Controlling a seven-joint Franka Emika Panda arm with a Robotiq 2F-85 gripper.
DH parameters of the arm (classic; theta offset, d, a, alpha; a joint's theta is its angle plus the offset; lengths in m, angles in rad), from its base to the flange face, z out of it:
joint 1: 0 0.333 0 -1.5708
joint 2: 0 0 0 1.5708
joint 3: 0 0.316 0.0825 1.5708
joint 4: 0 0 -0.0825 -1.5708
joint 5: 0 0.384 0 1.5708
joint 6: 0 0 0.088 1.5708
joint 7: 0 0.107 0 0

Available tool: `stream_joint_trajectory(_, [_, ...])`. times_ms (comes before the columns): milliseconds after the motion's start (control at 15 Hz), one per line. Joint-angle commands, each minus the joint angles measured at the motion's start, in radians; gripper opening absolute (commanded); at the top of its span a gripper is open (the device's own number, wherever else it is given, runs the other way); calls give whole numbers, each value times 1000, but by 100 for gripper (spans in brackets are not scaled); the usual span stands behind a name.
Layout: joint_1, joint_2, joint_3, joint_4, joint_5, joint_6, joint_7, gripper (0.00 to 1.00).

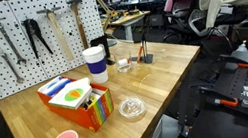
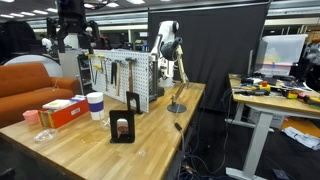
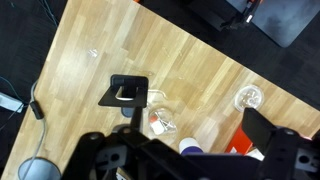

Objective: Pour the water in the pink cup into the white and blue cup

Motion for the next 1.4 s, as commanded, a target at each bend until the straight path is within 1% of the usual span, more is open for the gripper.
stream_joint_trajectory(0, [26, 8, -30, 4, -38, 16, -137, 100])
stream_joint_trajectory(67, [27, 9, -33, 3, -40, 17, -167, 100])
stream_joint_trajectory(133, [16, 3, -21, 2, -24, -2, -107, 100])
stream_joint_trajectory(333, [19, 4, -24, 2, -26, -1, -145, 100])
stream_joint_trajectory(1333, [20, 4, -24, 2, -27, 0, -147, 100])
